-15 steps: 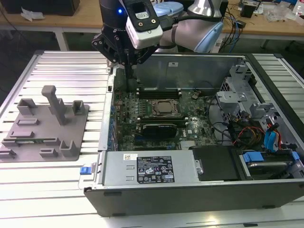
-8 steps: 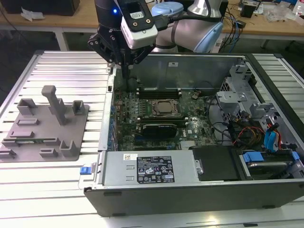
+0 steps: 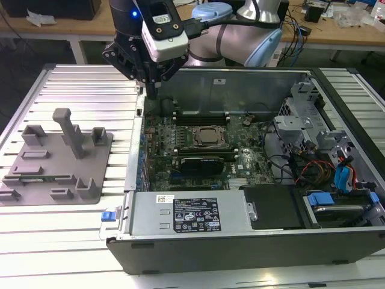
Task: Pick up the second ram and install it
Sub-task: 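Reach for the second ram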
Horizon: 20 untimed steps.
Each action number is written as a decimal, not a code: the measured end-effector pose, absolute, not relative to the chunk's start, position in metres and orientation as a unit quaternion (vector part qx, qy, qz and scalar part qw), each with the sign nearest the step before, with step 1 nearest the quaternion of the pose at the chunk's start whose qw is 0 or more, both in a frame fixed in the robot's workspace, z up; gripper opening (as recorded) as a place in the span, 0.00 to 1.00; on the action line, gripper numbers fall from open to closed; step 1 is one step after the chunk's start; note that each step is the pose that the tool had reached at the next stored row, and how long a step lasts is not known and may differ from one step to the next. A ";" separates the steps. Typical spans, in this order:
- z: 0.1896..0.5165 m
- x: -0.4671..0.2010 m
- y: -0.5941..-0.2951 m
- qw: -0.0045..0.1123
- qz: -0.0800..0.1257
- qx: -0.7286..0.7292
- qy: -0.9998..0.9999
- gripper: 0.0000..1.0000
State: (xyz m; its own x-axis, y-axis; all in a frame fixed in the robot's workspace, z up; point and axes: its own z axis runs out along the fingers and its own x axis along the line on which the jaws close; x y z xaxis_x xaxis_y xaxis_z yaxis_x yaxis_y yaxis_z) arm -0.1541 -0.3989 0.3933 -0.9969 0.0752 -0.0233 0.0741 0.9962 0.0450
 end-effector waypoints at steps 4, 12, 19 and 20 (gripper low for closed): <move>0.393 -0.159 -0.399 0.012 0.022 0.037 0.999 0.08; 0.393 -0.175 -0.399 0.012 0.022 0.037 0.999 0.08; 0.393 -0.190 -0.399 0.013 0.022 0.037 0.999 0.08; 0.393 -0.192 -0.399 0.012 0.022 0.037 0.999 0.08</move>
